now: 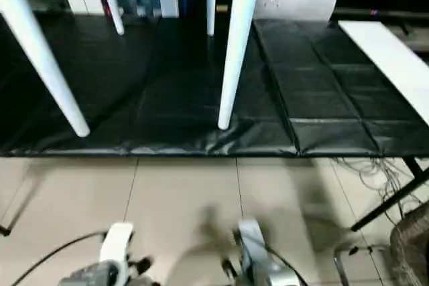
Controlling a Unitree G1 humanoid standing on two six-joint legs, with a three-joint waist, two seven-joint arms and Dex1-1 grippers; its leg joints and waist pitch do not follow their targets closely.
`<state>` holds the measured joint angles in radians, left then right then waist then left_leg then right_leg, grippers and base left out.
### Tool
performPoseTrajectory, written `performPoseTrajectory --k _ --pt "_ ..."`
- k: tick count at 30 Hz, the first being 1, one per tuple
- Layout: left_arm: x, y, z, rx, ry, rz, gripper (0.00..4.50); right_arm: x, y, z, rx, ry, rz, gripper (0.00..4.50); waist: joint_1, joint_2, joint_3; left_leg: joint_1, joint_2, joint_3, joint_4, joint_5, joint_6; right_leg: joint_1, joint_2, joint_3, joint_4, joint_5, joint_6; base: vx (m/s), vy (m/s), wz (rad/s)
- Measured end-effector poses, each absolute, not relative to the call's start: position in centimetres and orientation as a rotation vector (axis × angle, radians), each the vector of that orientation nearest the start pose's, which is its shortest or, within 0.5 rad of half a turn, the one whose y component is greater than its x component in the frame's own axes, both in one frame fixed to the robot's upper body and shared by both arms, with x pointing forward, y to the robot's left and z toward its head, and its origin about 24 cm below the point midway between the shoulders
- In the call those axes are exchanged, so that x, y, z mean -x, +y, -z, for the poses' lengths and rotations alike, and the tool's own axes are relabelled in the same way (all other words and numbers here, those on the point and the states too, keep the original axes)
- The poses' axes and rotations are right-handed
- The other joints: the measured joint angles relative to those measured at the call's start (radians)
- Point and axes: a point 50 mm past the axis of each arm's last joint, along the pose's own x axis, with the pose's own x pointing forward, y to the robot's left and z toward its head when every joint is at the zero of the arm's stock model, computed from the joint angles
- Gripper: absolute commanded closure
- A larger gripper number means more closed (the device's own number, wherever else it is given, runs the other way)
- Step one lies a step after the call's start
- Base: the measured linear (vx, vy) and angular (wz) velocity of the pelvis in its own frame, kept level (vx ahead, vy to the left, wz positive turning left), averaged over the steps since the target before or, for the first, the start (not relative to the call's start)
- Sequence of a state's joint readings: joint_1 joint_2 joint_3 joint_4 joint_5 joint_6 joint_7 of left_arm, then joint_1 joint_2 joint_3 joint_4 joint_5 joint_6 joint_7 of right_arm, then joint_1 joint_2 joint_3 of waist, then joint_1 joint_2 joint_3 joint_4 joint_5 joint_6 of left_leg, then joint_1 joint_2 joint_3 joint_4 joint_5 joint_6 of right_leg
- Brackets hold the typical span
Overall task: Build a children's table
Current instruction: Flip table
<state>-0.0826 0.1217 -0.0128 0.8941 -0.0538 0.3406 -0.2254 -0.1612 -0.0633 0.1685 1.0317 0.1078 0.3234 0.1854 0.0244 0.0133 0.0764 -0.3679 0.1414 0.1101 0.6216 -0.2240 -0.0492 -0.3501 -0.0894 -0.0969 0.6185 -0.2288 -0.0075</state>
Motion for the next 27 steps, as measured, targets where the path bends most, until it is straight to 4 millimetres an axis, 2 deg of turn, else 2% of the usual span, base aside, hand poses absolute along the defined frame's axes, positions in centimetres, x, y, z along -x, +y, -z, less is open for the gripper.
performPoseTrajectory --k 6,10,15,27 --pt "-15.98 18.06 14.35 0.079 1.211 0.113 0.50 -16.20 -14.08 14.98 0.128 1.320 -0.287 0.03 0.011 -0.002 -0.003 -0.005 0.005 0.014 -0.012 0.006 0.009 -0.014 0.001 0.002 -0.002 -0.002 -0.003 0.017 -0.009 -0.02" --pt "-16.00 17.92 14.45 0.094 1.221 0.123 0.50 -16.10 -13.54 15.09 0.131 1.324 -0.292 0.03 0.014 -0.003 -0.003 -0.003 0.007 0.020 -0.013 0.006 0.008 -0.014 0.000 0.004 -0.002 -0.002 -0.004 0.000 0.000 0.00" --pt "-15.96 17.97 14.46 0.097 1.221 0.120 0.50 -16.07 -13.62 15.11 0.127 1.325 -0.286 0.03 0.015 -0.003 -0.004 0.000 0.015 0.038 -0.013 0.004 0.005 -0.014 -0.002 0.007 -0.002 -0.002 -0.005 0.000 0.000 0.00" --pt "-15.99 17.92 14.46 0.098 1.220 0.121 0.50 -16.06 -13.67 15.12 0.128 1.326 -0.285 0.03 0.020 -0.004 -0.004 0.001 0.016 0.046 -0.022 0.006 0.006 -0.017 -0.002 0.011 -0.007 -0.002 -0.005 0.000 0.000 0.00"
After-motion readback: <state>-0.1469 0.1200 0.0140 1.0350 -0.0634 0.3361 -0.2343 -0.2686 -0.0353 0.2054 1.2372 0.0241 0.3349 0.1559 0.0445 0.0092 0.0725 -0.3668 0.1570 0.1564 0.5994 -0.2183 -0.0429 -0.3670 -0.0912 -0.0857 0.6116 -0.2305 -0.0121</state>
